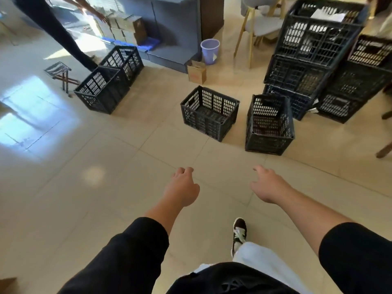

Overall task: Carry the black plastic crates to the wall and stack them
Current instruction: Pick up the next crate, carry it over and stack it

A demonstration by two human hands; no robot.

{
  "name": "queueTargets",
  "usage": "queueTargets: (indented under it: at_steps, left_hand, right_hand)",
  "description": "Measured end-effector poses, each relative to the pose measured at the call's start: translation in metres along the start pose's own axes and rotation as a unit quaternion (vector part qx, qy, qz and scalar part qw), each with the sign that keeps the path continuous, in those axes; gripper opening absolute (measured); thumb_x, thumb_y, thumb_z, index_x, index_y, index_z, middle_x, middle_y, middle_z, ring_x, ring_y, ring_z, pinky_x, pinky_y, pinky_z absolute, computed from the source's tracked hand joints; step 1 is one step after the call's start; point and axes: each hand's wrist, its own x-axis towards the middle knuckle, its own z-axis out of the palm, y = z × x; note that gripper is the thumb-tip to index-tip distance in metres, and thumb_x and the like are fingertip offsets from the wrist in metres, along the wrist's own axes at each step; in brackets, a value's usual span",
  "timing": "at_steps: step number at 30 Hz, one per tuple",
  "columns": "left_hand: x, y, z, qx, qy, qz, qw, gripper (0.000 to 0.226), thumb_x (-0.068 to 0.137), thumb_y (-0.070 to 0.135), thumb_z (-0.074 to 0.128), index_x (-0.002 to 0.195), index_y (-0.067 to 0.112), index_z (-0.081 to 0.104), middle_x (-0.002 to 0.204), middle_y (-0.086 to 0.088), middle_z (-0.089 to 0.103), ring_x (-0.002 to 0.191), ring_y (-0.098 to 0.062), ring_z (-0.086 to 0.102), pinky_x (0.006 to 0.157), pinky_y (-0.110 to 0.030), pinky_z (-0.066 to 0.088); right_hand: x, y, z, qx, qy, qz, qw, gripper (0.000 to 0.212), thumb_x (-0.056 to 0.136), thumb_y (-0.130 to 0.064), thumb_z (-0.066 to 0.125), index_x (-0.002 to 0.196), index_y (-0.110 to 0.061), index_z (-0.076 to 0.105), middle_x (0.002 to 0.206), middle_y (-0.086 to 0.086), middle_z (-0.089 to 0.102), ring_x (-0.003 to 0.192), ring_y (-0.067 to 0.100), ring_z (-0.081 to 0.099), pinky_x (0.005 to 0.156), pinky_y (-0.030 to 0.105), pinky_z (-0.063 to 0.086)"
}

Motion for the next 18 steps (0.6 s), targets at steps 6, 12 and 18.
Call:
queueTargets:
  at_steps: [6,12,18]
  left_hand:
    - [0.116,0.041,-0.044,0.013,-0.008,0.001,1.000,0.064,0.103,0.025,0.049,0.163,0.020,0.028,0.164,-0.007,0.030,0.146,-0.032,0.034,0.107,-0.045,0.044]
    - [0.197,0.061,-0.102,-0.004,0.012,-0.043,0.999,0.064,0.103,0.023,0.049,0.163,0.019,0.029,0.163,-0.009,0.032,0.146,-0.033,0.036,0.104,-0.043,0.044]
    - [0.277,0.036,-0.153,-0.007,0.008,-0.067,0.998,0.064,0.102,0.023,0.051,0.163,0.018,0.030,0.162,-0.009,0.035,0.145,-0.032,0.038,0.108,-0.044,0.045]
  right_hand:
    - [0.115,-0.017,-0.057,0.024,0.005,0.007,1.000,0.066,0.101,-0.031,0.051,0.162,-0.022,0.028,0.159,0.016,0.040,0.139,0.040,0.047,0.108,0.046,0.045]
    - [0.212,-0.070,-0.127,0.002,-0.019,-0.039,0.999,0.063,0.102,-0.029,0.047,0.162,-0.026,0.025,0.161,0.011,0.036,0.139,0.038,0.044,0.106,0.048,0.048]
    - [0.298,-0.136,-0.155,-0.021,-0.044,-0.051,0.997,0.064,0.103,-0.029,0.052,0.162,-0.026,0.026,0.161,0.010,0.038,0.140,0.035,0.046,0.106,0.051,0.049]
